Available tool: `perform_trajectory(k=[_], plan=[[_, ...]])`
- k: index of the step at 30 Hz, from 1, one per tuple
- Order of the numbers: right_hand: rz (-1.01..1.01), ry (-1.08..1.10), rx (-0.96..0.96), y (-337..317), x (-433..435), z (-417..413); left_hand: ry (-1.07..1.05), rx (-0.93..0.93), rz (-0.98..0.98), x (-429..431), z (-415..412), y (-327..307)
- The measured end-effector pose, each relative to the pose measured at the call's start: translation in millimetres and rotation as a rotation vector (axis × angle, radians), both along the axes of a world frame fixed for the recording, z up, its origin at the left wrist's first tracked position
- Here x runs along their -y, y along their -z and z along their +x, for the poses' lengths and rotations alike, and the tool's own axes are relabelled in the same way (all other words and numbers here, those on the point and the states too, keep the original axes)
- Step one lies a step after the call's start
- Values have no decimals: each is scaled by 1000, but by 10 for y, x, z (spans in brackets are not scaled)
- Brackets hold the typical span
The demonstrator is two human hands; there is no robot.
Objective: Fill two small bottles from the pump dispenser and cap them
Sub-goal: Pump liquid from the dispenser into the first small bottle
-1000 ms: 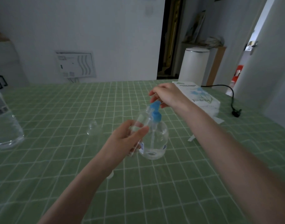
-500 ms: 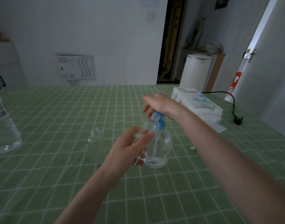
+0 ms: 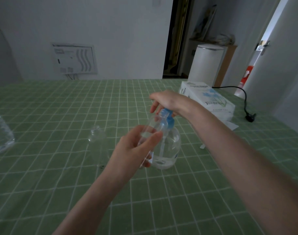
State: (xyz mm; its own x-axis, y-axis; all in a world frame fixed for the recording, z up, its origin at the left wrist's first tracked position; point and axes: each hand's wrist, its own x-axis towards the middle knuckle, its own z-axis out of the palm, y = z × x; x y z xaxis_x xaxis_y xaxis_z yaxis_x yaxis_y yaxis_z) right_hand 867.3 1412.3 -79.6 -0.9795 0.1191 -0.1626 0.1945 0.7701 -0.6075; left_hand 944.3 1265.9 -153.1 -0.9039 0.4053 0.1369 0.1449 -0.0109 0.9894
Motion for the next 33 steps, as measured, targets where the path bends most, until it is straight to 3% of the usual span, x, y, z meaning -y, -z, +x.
perform_trajectory(k=[33], plan=[[79, -15, -13, 13, 20, -12, 7, 1, 38, 8, -3, 44]])
